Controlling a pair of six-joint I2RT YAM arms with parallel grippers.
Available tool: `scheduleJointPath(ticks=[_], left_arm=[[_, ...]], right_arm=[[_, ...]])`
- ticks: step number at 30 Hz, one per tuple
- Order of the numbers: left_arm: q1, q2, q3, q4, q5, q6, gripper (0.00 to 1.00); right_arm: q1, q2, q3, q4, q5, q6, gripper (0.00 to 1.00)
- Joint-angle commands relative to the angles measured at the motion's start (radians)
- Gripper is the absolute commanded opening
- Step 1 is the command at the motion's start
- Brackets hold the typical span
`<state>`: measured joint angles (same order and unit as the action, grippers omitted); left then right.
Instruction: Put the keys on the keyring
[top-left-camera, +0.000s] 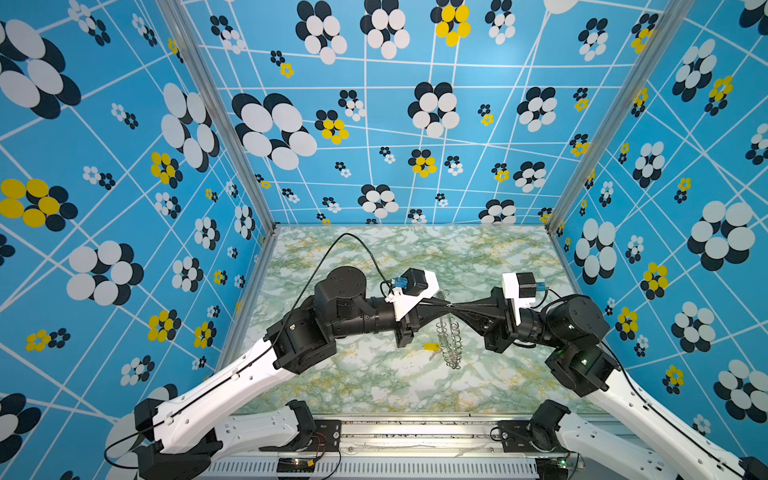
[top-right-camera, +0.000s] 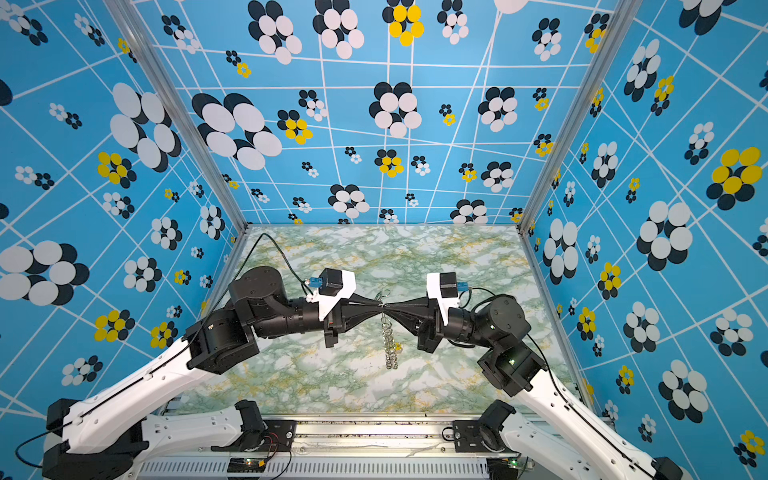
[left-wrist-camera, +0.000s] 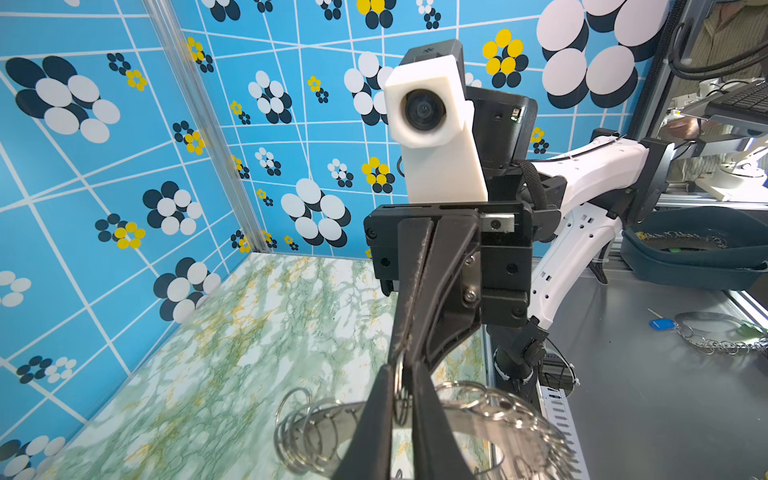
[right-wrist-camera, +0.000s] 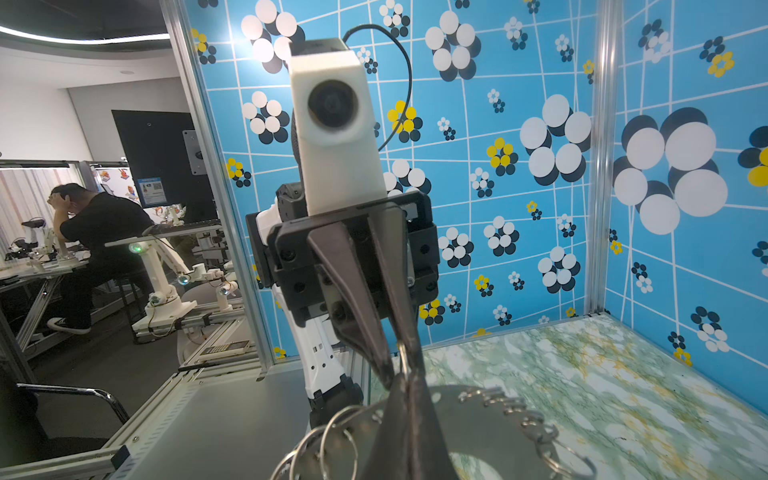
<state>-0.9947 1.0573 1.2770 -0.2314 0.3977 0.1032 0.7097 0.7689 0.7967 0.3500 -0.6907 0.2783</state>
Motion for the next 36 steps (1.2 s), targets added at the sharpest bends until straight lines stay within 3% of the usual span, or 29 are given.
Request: scheduleJointPath(ticks=[1,7,10,15,17,20,24,36], left_arm=[[0.009,0.0,-0.016,0.015,0.021,-0.007,0.14],[0.011,-0.001,-0.021,0.013,0.021,-0.01,0.11],[0.013,-0.006,-0.023,0.018,0.016,-0.008,0.01],[0.016,-0.014,-0.015,-0.016,-0.006,0.01,0.0],[0.015,-0.008,0.014,-0.075,-0.01,0.04,0.0],[0.013,0.021,0.094,-0.218,-0.008,0.101,0.0],[0.007,0.077,0.208,-0.399,-0.003,0.169,0.0],[-0.028,0.172,0.369,-0.543,0.019,0.243,0.0]], right_arm=[[-0.004,-0.005,0.015,0.062,-0.01,0.017,0.0],[-0.004,-0.004,0.018,0.06,-0.01,0.017,0.0],[-0.004,0.001,0.017,0.059,-0.016,0.02,0.0],[-0.004,0.0,0.026,0.006,-0.022,0.002,0.0],[-0.004,-0.006,0.069,-0.158,-0.03,-0.083,0.01],[-0.004,-0.025,0.164,-0.499,0.008,-0.291,0.3],[-0.004,-0.015,0.243,-0.714,0.023,-0.417,0.34],[-0.004,0.008,0.21,-0.603,-0.022,-0.383,0.32]])
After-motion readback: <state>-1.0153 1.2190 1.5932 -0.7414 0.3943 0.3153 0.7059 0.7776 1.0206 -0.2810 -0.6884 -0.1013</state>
